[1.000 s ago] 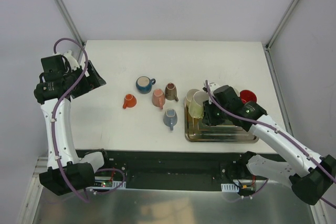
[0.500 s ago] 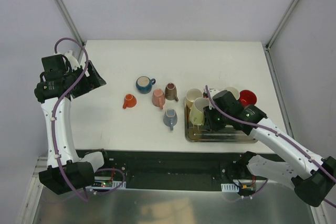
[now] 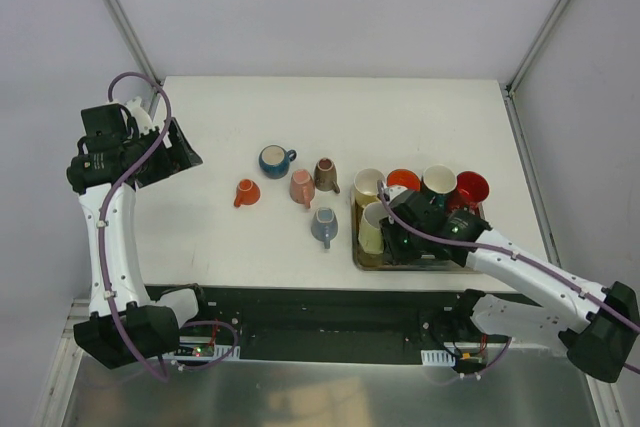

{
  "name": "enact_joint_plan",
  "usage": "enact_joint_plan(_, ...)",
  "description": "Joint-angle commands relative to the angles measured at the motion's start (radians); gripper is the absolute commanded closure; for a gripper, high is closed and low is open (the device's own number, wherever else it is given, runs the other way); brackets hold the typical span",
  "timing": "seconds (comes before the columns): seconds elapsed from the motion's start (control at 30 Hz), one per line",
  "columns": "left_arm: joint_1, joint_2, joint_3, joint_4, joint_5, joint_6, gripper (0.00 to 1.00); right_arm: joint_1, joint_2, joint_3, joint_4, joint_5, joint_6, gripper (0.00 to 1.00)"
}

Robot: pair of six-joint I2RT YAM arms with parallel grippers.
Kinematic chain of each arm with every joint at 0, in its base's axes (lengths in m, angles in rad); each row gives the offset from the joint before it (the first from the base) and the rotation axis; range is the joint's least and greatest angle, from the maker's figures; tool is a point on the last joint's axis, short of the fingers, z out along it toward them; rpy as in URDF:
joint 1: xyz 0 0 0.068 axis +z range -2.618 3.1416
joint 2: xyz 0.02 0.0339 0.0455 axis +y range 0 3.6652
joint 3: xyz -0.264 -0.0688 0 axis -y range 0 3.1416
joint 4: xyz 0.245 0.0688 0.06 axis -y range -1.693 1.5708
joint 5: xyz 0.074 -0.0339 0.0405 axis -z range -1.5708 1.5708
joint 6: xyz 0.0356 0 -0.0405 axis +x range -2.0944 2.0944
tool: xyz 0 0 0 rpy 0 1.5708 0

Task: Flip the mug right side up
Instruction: Place the cup on the tray.

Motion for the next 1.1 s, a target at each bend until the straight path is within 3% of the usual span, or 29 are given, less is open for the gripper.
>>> enact_joint_plan(0.0, 0.010, 0.009, 0.011, -0.013, -0.002, 0.037, 0.15, 0.050, -0.002, -0.003, 0.103, 0.171, 0.107, 1.00)
enact_joint_plan(0.13, 0.009, 0.017, 0.001, -0.014, 0.002, 0.031, 0.15, 0.092, 0.044, 0.011, 0.097, 0.279, 0.207, 1.00)
enact_joint_plan(0.7, 0.009, 0.049, 0.024, -0.019, 0.058, 0.034, 0.16, 0.115, 0.105, -0.086, 0.195, 0.195, 0.330, 1.00)
enact_joint_plan(0.8, 0.009, 0.029, 0.017, -0.022, 0.080, 0.048, 0.16, 0.115, 0.119, -0.101, 0.230, 0.141, 0.337, 0.88)
enact_joint_plan(1.0, 0.007, -0.009, -0.008, -0.025, 0.107, 0.034, 0.16, 0.116, 0.142, -0.099, 0.227, 0.129, 0.354, 0.53)
enact_joint_plan(1.07, 0.007, -0.012, -0.009, -0.025, 0.109, 0.036, 0.16, 0.115, 0.145, -0.104, 0.230, 0.129, 0.360, 0.51)
